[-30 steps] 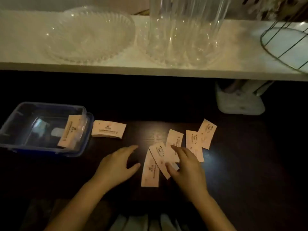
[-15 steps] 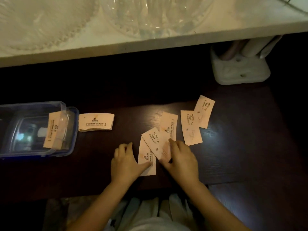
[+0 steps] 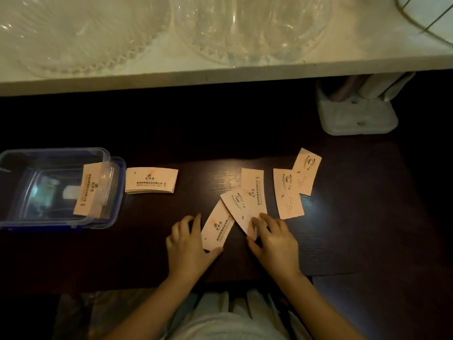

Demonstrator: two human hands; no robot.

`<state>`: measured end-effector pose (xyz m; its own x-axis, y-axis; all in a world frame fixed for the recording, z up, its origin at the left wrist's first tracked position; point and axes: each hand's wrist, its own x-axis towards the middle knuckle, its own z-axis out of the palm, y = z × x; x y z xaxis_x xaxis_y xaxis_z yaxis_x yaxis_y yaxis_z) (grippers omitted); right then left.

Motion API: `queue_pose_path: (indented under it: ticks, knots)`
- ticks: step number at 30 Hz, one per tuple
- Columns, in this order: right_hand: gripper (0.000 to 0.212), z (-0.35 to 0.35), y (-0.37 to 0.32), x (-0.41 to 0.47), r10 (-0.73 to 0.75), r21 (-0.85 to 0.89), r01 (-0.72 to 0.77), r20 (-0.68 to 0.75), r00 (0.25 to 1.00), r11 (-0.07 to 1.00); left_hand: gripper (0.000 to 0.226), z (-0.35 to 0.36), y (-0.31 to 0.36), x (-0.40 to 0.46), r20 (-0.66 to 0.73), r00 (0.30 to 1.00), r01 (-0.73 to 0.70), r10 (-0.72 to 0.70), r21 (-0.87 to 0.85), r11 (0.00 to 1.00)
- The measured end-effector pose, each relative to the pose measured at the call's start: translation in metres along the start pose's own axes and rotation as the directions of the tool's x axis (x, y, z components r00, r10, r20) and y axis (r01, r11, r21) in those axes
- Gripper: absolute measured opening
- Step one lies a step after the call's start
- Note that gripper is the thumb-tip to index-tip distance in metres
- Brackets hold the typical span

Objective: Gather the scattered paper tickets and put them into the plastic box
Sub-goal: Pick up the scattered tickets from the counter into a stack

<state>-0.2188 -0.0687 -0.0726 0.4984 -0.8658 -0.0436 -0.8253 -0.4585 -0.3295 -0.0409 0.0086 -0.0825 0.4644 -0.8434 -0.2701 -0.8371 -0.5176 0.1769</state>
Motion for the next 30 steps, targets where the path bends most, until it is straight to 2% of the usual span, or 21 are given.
queue_pose_path:
  ticks: [5,9,11,13,14,16,17,19,20,21,24,26,28,30]
  knots:
    - [0.038,0.0,0.001,0.0,-0.036,-0.004,0.036,-0.081,0.996,0.999,0.074,-0.004,-0.002,0.012,-0.04,0.999,-0.008,0.004,-0.097,0.995]
    - [0.024,-0.007,-0.001,0.0,-0.017,0.006,0.018,-0.135,0.991,1.0,0.069,-0.013,-0.002,0.025,0.043,0.996,0.083,-0.075,-0.233,0.969]
    - [0.018,-0.013,0.001,0.002,0.05,0.018,-0.048,-0.116,0.992,0.999,0.059,-0.018,-0.003,0.03,0.106,0.988,0.148,-0.115,-0.402,0.904]
    - [0.008,-0.022,0.003,0.007,0.252,0.138,-0.243,-0.044,0.967,0.96,0.042,-0.024,-0.006,0.034,0.185,0.969,0.241,-0.161,-0.601,0.762]
    - [0.008,-0.025,0.006,0.01,0.365,0.231,-0.356,0.008,0.931,0.905,0.033,-0.027,-0.008,0.035,0.218,0.959,0.282,-0.18,-0.679,0.678]
    - [0.008,-0.034,0.012,0.016,0.504,0.485,-0.475,0.08,0.86,0.734,0.021,-0.034,-0.011,0.035,0.28,0.933,0.356,-0.225,-0.801,0.481]
    - [0.007,-0.042,0.013,0.02,0.52,0.628,-0.479,0.137,0.843,0.613,0.019,-0.037,-0.012,0.035,0.327,0.913,0.397,-0.243,-0.848,0.351]
    - [0.011,-0.055,0.011,0.026,0.438,0.832,-0.414,0.237,0.867,0.37,0.02,-0.044,-0.014,0.033,0.439,0.867,0.469,-0.235,-0.879,0.087]
    - [0.013,-0.06,0.009,0.028,0.38,0.87,-0.396,0.273,0.884,0.296,0.02,-0.047,-0.015,0.031,0.474,0.856,0.482,-0.207,-0.876,-0.013]
    - [0.014,-0.063,0.007,0.029,0.323,0.876,-0.4,0.309,0.895,0.27,0.018,-0.05,-0.015,0.03,0.485,0.858,0.48,-0.171,-0.874,-0.073]
    - [0.011,-0.06,0.0,0.032,0.191,0.804,-0.458,0.417,0.889,0.38,0.016,-0.054,-0.014,0.025,0.461,0.886,0.453,-0.042,-0.882,-0.127]
    - [0.009,-0.053,-0.007,0.033,0.144,0.749,-0.483,0.473,0.869,0.454,0.017,-0.054,-0.011,0.022,0.43,0.903,0.429,-0.003,-0.9,-0.075]
    - [0.008,-0.043,-0.012,0.032,0.102,0.739,-0.465,0.481,0.871,0.488,0.019,-0.054,-0.009,0.02,0.408,0.912,0.408,-0.04,-0.913,-0.004]
    - [0.006,-0.032,-0.012,0.033,0.182,0.717,-0.411,0.377,0.908,0.563,0.019,-0.054,-0.01,0.02,0.4,0.908,0.4,-0.12,-0.916,-0.024]
